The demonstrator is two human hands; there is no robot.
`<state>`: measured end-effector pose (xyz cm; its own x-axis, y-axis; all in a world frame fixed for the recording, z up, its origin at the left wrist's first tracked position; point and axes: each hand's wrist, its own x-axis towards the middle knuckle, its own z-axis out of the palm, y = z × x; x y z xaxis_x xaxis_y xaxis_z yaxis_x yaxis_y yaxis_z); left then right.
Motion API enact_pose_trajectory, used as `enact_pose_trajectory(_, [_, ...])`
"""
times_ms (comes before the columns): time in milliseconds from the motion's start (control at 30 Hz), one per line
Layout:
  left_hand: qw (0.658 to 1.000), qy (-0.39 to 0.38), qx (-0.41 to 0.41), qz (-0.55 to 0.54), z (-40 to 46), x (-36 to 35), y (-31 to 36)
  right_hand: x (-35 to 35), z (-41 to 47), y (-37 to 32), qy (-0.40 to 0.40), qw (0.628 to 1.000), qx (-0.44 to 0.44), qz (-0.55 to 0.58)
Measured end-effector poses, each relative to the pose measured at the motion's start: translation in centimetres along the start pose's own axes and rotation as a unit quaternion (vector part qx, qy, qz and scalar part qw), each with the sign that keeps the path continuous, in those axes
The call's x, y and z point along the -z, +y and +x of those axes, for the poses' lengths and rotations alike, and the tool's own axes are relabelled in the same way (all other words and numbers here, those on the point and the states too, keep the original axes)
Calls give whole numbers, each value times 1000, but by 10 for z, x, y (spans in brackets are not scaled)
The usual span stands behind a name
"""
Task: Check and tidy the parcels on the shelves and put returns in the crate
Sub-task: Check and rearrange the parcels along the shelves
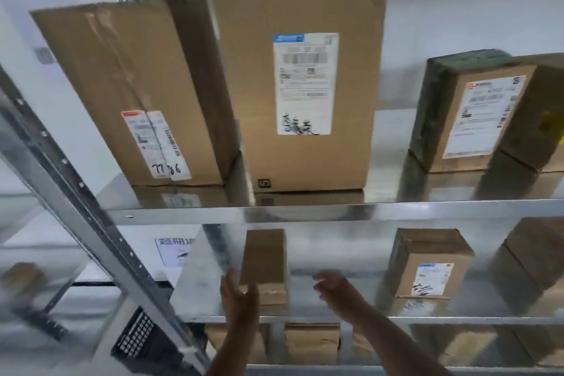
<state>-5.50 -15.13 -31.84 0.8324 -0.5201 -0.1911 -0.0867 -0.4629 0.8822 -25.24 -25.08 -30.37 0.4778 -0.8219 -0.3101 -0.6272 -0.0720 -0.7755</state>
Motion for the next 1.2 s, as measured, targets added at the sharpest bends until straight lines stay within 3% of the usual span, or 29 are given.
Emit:
enact_pose_trajectory(133, [988,-152,4,-8,60,16,-18,-44,38,-26,30,997,-45,52])
enact_pose_trajectory(233, [973,-231,11,-28,80,22,-21,-63,47,-44,8,992,-65,104])
enact_pose_trajectory(367, [963,-264,5,-57,91,17,-32,-80,41,-61,-38,980,-84,176])
enact_pose_trajectory(633, [950,-302,68,-29,51,46,-40,-91,0,-39,-5,950,-170,260])
enact_pose_trajectory(767, [954,-291,57,-48,-2,40,-52,-84,-50,-9,71,953,-150,255])
enact_pose_trajectory(867, [963,-258,32,-71,-53,27,-50,-74,-84,58,131,953,-68,264])
enact_pose_trajectory(967, [963,-245,0,-107,-117,17,-26,-29,-172,30,212,937,-27,278])
enact_pose_trajectory(1200, [921,-294,-161,-197,-261,22,84,74,-294,11,331,892,85,296])
